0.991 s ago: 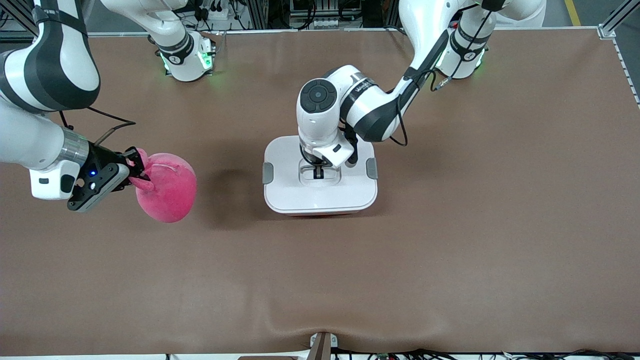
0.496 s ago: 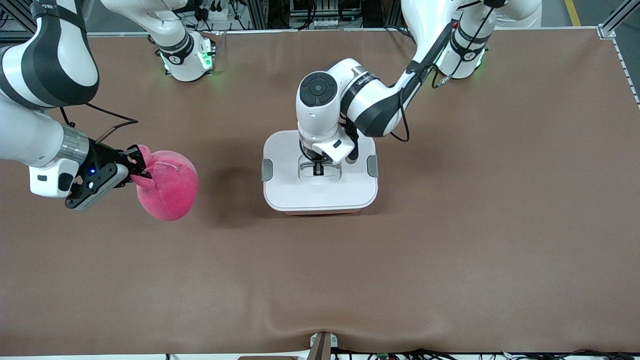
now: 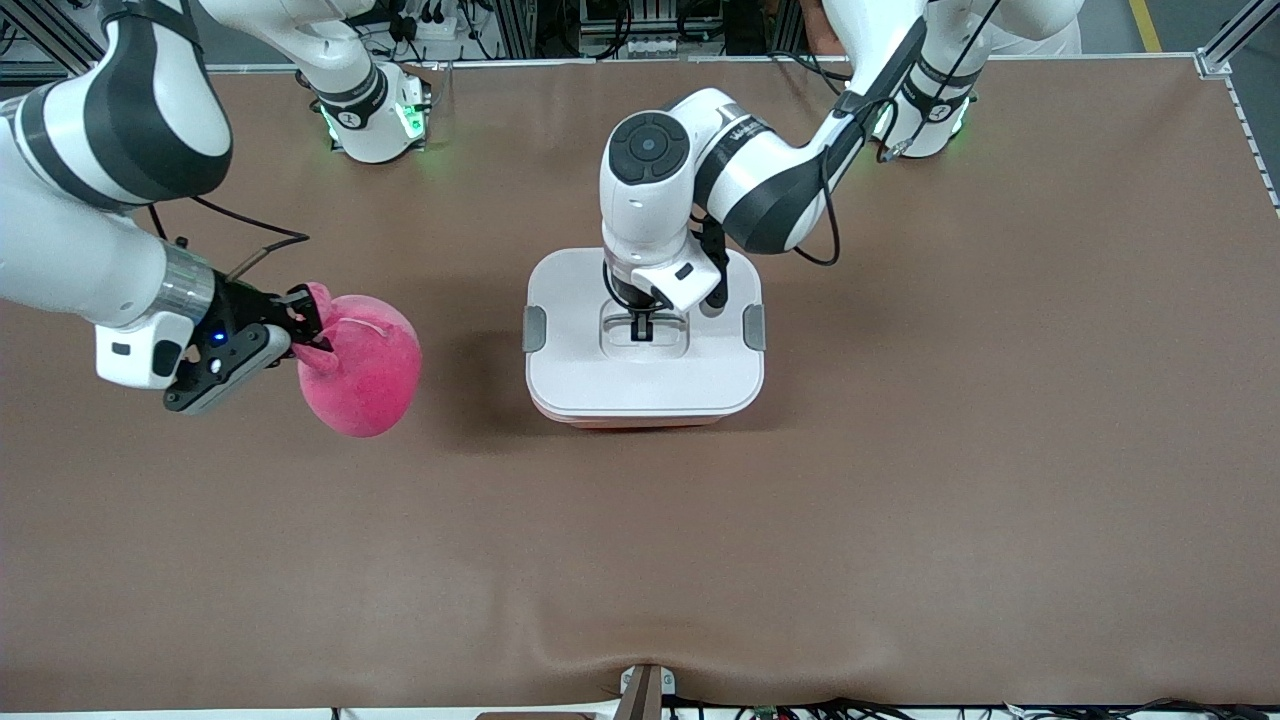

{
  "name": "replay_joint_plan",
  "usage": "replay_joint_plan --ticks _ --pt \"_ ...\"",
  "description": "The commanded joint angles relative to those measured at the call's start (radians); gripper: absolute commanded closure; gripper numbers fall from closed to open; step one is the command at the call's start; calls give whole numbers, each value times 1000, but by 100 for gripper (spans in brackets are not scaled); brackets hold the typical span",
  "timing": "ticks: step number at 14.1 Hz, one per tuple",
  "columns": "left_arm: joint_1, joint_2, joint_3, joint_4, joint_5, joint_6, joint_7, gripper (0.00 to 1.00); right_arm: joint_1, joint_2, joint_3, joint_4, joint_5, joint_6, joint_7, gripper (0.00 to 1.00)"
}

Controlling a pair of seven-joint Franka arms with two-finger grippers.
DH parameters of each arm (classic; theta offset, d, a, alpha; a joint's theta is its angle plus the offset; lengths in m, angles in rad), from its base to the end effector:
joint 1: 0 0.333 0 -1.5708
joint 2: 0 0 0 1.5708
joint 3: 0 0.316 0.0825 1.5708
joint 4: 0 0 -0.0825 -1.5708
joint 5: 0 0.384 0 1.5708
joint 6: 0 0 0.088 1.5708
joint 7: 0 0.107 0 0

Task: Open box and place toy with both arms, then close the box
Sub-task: 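Lift the lid off with the left gripper while the right gripper carries the plush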

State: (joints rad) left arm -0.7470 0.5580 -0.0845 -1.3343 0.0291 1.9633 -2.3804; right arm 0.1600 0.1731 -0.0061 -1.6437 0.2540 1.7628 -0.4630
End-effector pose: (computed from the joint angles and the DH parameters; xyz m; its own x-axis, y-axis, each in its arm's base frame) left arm 0.4979 -0.5242 0.4148 0.0188 0.9977 -0.0645 0.9991 -0.0164 0.0379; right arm 0.6004 0.1158 0.5077 0.8488 0.5259 0.0548 0.5221 -0.8173 -0.2439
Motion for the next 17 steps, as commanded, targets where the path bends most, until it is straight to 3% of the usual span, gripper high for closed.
replay_joint_plan --ticks 1,2,5,7,10,17 --pt "32 -53 5 -3 23 -30 71 100 35 -12 -8 13 16 -14 52 100" --pt "58 -62 3 -3 23 -38 85 100 44 -12 -8 15 31 -14 75 100" --pt "115 -78 5 -6 25 -40 175 100 52 -1 -11 16 197 -16 154 100" --pt "167 -85 5 -8 25 -64 236 100 91 2 -9 22 212 -11 158 100" --pt "263 -111 5 -11 25 -121 380 100 165 29 -11 25 307 21 239 100" --pt "443 -147 -1 -8 25 -98 568 100 332 95 -12 24 300 176 241 100"
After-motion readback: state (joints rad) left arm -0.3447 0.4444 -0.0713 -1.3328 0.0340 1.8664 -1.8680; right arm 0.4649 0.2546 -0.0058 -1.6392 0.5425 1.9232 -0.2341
